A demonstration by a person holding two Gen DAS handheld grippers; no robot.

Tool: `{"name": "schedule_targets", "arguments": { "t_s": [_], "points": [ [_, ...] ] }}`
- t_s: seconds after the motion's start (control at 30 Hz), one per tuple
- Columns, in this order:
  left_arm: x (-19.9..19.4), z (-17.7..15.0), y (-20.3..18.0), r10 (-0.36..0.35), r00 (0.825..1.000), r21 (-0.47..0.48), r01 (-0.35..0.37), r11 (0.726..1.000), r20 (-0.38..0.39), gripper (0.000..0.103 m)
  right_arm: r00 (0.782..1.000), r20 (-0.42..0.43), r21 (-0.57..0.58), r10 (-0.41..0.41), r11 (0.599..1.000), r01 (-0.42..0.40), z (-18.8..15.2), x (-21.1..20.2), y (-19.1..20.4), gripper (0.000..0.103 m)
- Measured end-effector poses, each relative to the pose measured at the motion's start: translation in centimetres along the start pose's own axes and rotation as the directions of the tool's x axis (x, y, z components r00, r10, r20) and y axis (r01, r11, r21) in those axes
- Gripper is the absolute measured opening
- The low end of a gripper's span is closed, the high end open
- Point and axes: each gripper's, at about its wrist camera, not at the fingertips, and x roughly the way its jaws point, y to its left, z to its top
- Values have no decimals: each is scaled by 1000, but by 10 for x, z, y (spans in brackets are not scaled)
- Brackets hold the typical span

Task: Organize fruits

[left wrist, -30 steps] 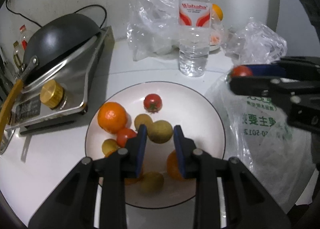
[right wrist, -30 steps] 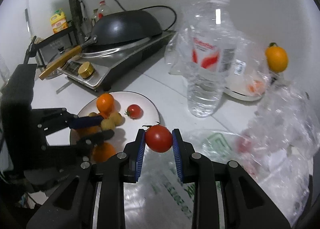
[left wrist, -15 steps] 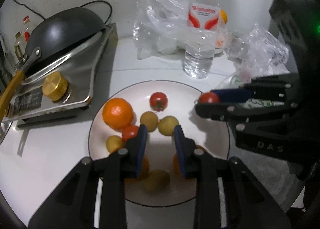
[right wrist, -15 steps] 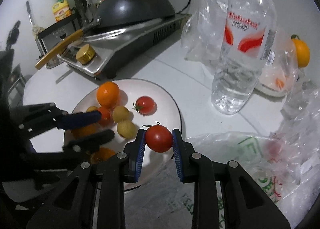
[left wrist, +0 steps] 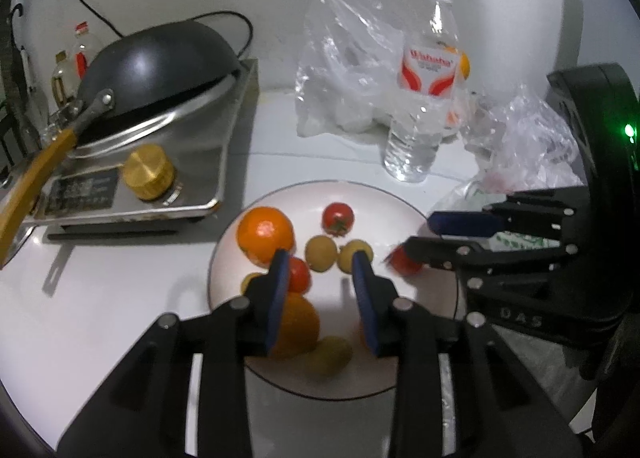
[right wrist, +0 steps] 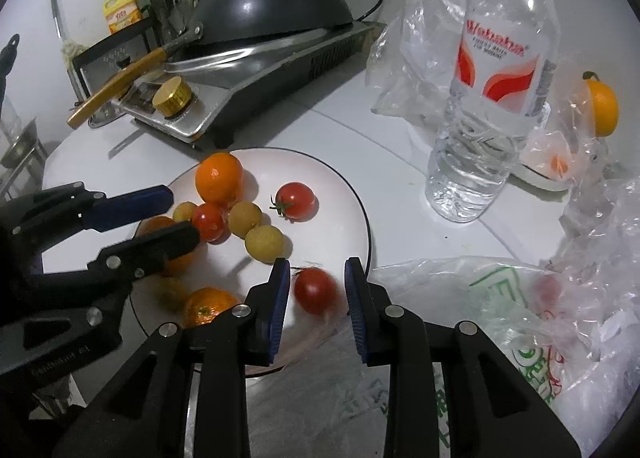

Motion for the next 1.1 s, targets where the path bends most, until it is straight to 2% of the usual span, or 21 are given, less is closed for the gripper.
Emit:
{"name": "schedule_targets", "arguments": {
  "t_s": [0.1,0.2,0.27,0.5,0.57,0.63,0.7,0.83,0.97,1.1],
  "points": [
    [-11,1,2,5,1000,-10,-5,1000,22,38,1000,27,0,-11,1000,11,1,-14,1,30],
    [-25,2,2,1,998,-20,0,1000,58,55,998,56,3,-20,1000,20,0,-30,3,30],
    [-38,2,0,-14,996,-29,16,999,92,57,995,93,8,-21,1000,20,-1,-47,4,30],
    [-69,6,-9,1,988,-47,6,999,155,59,980,187,17,-74,997,72,-5,-97,6,30],
    [-79,7,-11,-1,984,-57,11,998,179,69,974,208,21,-86,996,84,-8,-111,7,30],
    [-91,7,-14,-13,977,-64,27,998,213,79,970,226,24,-95,995,92,-10,-122,8,33],
    [-104,9,-18,-24,968,-63,41,997,248,80,965,242,20,-103,995,101,-13,-133,10,36],
    [-128,12,-22,-25,955,-78,50,996,294,91,955,272,22,-121,993,119,-18,-152,14,36],
    [-154,13,-27,3,934,-74,25,997,358,91,937,320,27,-136,991,134,-23,-178,19,37],
    [-182,14,-33,55,907,-55,-35,998,418,93,913,378,43,-154,988,149,-24,-203,24,53]
  ]
}}
